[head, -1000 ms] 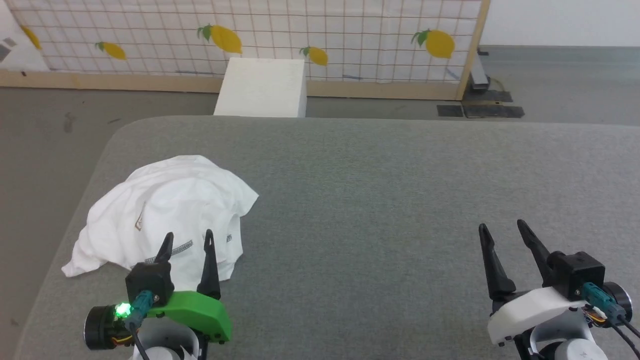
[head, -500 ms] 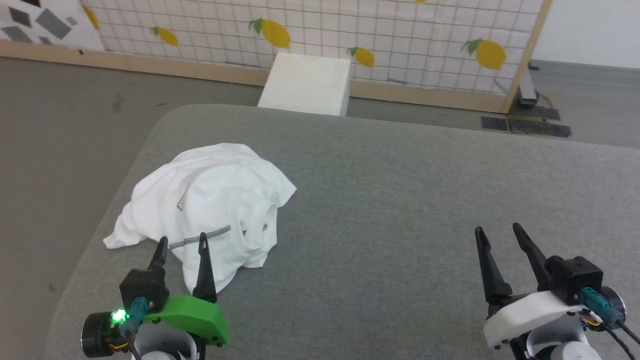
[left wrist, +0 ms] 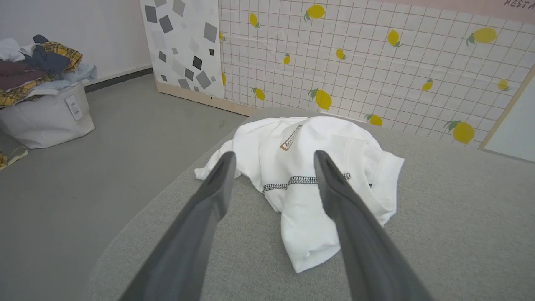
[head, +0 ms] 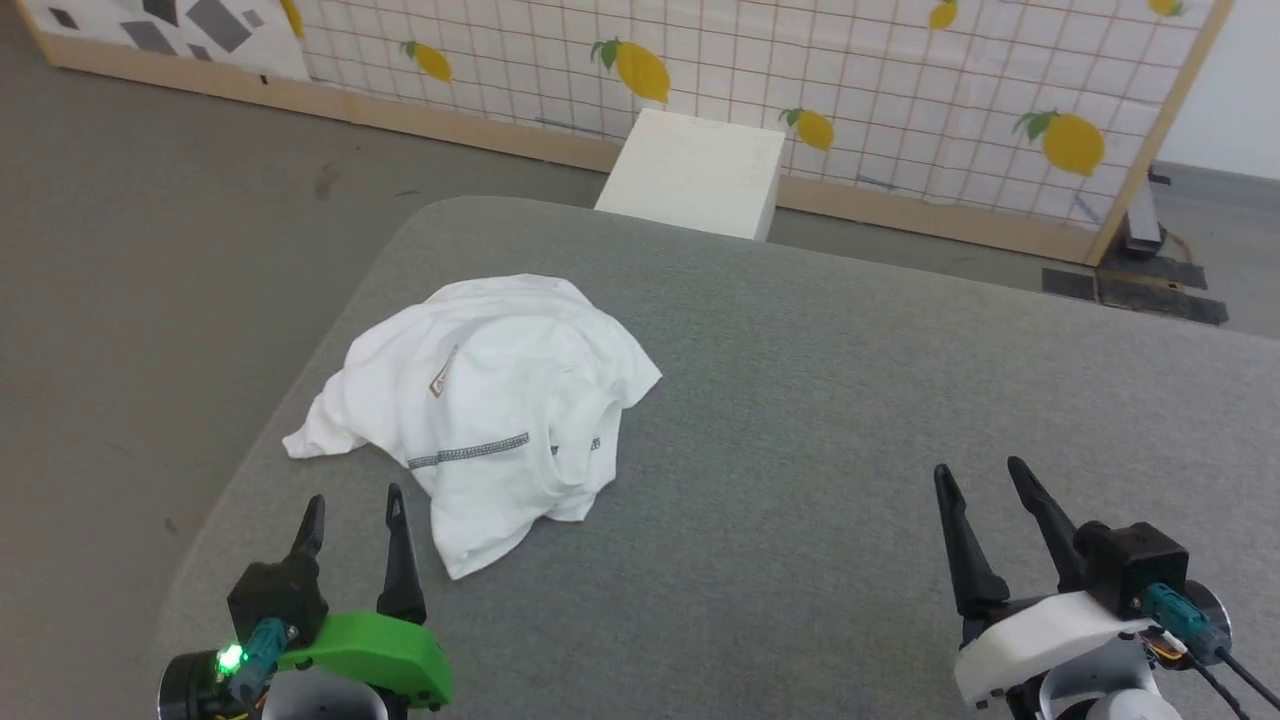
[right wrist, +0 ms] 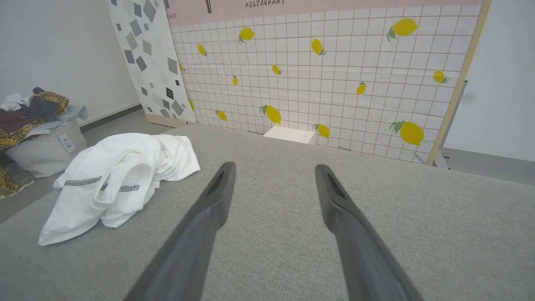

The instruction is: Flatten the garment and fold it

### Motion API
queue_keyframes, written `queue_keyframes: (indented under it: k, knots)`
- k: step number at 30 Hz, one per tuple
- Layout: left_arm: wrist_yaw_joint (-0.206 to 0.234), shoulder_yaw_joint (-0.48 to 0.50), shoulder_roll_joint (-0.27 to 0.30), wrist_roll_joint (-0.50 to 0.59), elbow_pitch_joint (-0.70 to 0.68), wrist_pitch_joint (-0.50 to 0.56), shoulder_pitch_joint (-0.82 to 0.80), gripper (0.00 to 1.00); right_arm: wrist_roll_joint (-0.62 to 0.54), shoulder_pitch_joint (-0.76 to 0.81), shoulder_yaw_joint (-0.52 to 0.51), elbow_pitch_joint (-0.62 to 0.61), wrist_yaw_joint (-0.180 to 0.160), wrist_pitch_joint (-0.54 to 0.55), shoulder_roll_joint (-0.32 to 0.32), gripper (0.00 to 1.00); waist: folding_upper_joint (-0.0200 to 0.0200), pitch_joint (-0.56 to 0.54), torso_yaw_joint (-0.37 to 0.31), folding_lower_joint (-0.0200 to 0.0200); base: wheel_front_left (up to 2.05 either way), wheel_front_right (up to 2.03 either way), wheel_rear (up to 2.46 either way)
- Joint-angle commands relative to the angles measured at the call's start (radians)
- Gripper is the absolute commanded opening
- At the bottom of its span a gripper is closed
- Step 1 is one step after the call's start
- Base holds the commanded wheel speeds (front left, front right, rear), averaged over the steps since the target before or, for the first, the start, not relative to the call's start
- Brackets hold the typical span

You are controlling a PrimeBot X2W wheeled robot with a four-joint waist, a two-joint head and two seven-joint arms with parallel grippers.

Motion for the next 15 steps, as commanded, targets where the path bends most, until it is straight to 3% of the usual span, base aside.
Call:
queue_keyframes:
  k: [1, 15]
  knots:
    - [0.009, -0.001, -0.003, -0.008, 0.006, -0.011, 0.016, 1.00, 0.010, 0.014, 0.001, 0.007, -0.001, -0.013, 0.000, 1.00, 0.0000, -0.001, 0.015, 0.0000, 0.00, 0.00, 0.00]
    - [0.027, -0.003, -0.003, -0.036, 0.020, -0.039, 0.022, 1.00, 0.025, 0.013, 0.008, 0.039, -0.001, -0.042, 0.000, 1.00, 0.0000, -0.001, 0.069, 0.0000, 0.00, 0.00, 0.00]
